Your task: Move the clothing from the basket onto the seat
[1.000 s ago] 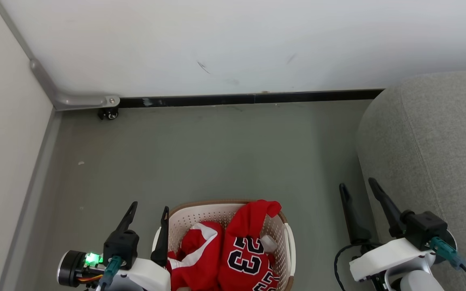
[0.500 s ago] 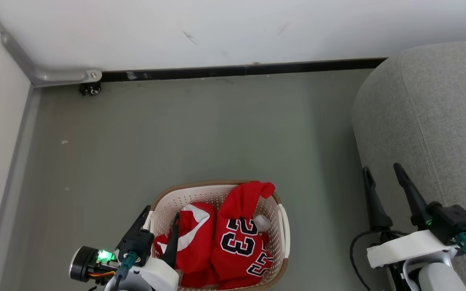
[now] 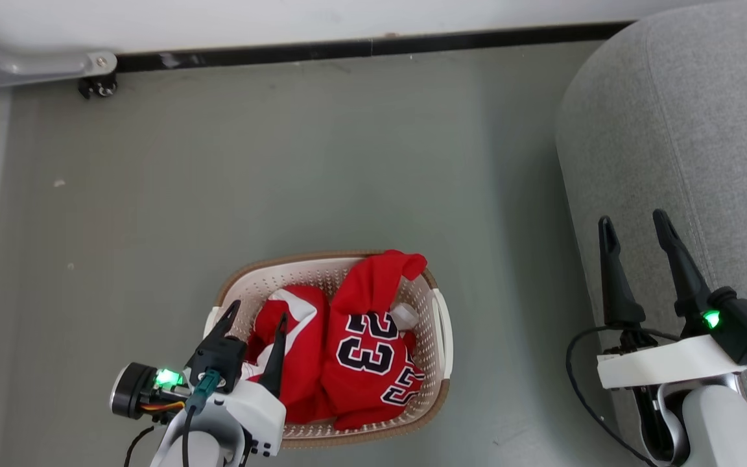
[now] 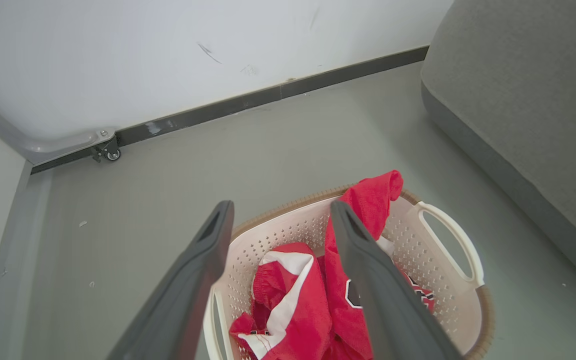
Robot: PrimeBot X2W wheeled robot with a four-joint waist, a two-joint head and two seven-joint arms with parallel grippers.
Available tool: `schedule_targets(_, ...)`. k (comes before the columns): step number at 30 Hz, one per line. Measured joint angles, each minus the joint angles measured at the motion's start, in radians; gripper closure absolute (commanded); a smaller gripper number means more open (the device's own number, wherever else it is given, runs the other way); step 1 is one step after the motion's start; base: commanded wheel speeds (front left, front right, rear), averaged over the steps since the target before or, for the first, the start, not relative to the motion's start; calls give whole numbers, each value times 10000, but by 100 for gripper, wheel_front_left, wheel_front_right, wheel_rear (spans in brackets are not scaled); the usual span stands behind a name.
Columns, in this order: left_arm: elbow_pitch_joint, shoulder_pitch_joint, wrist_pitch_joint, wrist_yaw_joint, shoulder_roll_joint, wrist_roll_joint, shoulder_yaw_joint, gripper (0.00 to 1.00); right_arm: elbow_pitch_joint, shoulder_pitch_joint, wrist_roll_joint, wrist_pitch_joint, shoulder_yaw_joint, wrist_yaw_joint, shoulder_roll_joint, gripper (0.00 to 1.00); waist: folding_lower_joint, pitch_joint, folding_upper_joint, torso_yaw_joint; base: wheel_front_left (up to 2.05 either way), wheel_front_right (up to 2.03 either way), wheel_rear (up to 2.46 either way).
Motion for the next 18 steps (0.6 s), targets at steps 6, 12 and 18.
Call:
schedule_targets(6,163,-524,0,0,-10,12,63,0,-332,-426,0,-33,67,0,-2,0,-1,602,0,-181,0,0,0)
schedule_targets(12,234,-935,0,4,-56,12,96,0,-548,-897,2,-75,222,0,-4,0,-1,1192,0,-369,0,0,0)
schedule_targets(18,523,-1403,0,-8,-79,56,79,0,-723,-1312,19,-77,441,0,-6,0,0,1756,0,-548,0,0,0)
